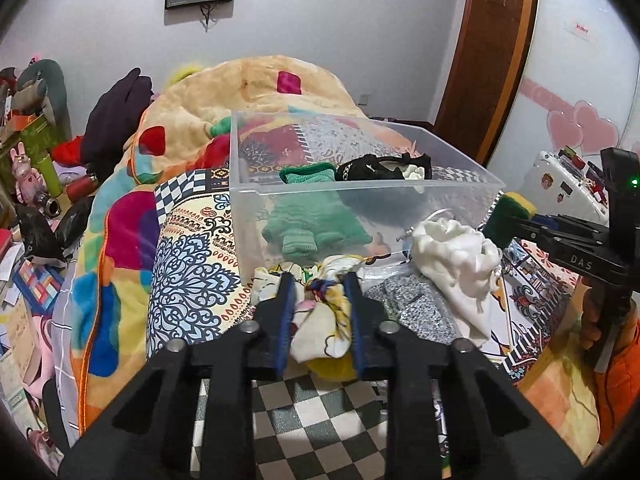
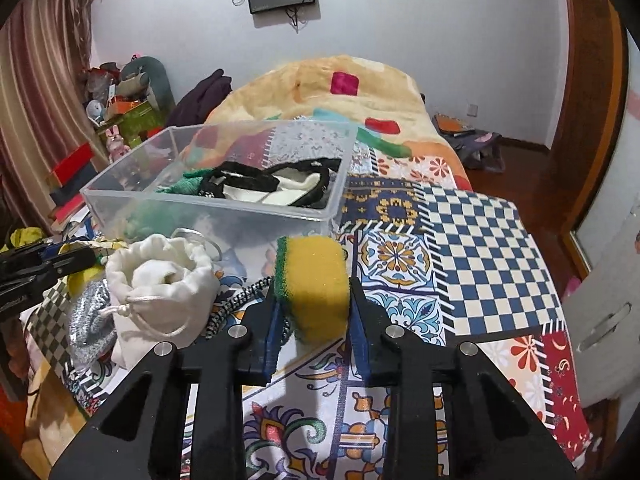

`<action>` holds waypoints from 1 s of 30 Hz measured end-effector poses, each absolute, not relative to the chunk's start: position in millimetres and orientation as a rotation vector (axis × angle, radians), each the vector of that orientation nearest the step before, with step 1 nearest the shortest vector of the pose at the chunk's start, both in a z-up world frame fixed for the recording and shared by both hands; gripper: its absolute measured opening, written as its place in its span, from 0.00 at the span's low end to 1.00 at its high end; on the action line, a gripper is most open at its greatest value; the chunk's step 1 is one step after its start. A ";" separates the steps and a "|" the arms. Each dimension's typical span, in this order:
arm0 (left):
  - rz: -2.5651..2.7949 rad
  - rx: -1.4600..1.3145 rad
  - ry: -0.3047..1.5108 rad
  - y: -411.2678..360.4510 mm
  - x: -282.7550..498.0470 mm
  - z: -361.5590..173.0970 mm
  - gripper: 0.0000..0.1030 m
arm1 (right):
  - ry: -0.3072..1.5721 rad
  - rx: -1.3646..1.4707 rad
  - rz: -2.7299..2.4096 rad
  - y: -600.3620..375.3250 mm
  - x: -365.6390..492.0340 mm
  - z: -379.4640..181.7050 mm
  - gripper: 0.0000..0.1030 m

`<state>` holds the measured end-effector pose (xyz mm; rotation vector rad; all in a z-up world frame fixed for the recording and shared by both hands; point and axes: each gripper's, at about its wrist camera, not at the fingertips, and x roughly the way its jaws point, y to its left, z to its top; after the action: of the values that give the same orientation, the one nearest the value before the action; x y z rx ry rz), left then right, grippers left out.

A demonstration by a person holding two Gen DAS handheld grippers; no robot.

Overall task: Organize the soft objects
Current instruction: 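Grasp the floral cloth with the left gripper while the right gripper grasps the yellow sponge, then place the floral cloth into the box with the left gripper while the right gripper drops the sponge in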

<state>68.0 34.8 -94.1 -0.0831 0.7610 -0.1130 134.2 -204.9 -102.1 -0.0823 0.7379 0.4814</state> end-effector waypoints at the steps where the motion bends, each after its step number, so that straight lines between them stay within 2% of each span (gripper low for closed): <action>1: -0.112 -0.089 0.757 35.7 66.7 -92.4 0.17 | 0.733 -0.081 0.482 -204.0 132.5 -100.3 0.26; 7: -0.103 -0.107 0.722 41.1 59.9 -80.9 0.10 | 0.678 -0.066 0.503 -205.3 122.0 -81.8 0.26; 20: -0.099 -0.098 0.581 39.4 44.4 -32.3 0.09 | 0.586 -0.058 0.552 -194.2 118.6 -50.1 0.26; 30: -0.117 -0.091 0.528 37.4 81.3 -15.1 0.09 | 0.551 -0.059 0.574 -173.7 139.6 -40.3 0.26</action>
<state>81.3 37.4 -15.1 -0.0906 0.5282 -0.1171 139.6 -173.7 -40.3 -0.0592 0.5513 0.5744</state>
